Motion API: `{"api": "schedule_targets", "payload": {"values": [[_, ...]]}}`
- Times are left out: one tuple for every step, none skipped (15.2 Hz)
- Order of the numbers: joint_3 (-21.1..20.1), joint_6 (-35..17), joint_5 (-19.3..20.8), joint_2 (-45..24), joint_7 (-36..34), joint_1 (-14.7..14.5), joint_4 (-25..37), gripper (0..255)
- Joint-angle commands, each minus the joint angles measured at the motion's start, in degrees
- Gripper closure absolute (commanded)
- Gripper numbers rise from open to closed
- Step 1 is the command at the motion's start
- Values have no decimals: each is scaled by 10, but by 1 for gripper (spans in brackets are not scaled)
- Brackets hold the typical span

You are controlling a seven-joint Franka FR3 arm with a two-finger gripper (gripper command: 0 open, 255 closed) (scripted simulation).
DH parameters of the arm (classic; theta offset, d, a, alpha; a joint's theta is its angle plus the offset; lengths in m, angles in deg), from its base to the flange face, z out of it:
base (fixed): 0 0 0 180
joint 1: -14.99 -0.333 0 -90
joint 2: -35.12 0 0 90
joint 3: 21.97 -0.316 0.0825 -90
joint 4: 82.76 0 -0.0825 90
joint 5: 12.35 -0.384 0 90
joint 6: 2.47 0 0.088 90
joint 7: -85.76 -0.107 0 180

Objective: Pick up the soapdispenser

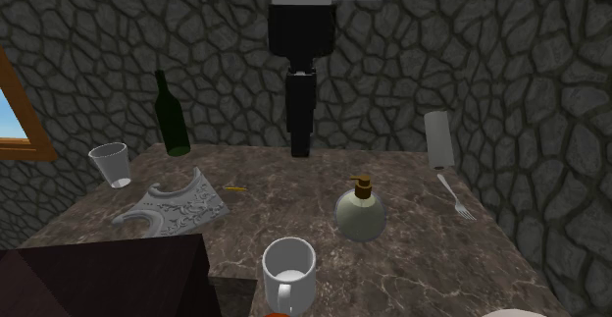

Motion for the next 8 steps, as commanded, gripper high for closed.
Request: {"api": "schedule_targets", "payload": {"values": [[-11,-22,13,-43,-23,-1,21,0],[-17,-32,20,-65,-36,-3,33,0],[-21,-41,29,-88,-50,-5,46,0],[-25,-49,39,-111,-63,-7,59,0],[-29,-56,49,-133,-77,-10,74,0],[-31,-63,59,-156,-91,-14,89,0],[-33,-69,70,-179,-105,-18,104,0],[-33,-73,82,-203,-118,-23,121,0]]}}
